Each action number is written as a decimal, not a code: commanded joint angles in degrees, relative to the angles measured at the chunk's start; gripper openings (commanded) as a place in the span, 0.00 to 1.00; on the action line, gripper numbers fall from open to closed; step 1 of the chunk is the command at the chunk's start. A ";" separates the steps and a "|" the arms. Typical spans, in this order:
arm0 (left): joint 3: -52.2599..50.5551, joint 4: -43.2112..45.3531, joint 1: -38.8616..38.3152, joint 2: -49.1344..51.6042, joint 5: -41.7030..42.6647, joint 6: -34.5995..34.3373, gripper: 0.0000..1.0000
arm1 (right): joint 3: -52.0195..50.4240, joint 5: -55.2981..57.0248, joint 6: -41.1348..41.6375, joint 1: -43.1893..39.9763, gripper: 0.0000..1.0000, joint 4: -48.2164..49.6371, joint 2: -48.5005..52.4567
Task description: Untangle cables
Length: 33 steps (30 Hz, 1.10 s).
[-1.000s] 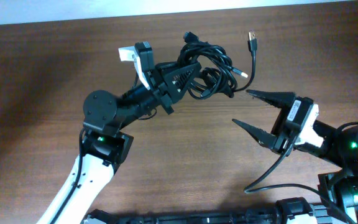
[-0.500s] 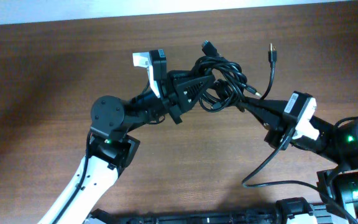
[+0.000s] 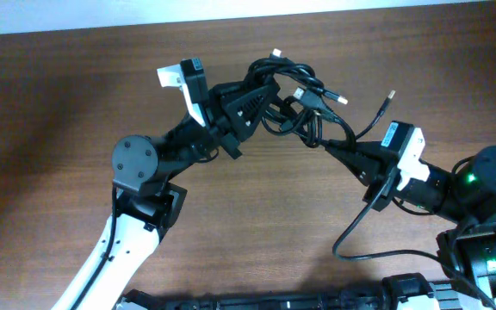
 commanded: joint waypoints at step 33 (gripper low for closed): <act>1.11 18.73 7.41 -1.29 34.42 10.75 0.00 | 0.57 0.04 8.00 -0.37 0.99 5.01 -0.48</act>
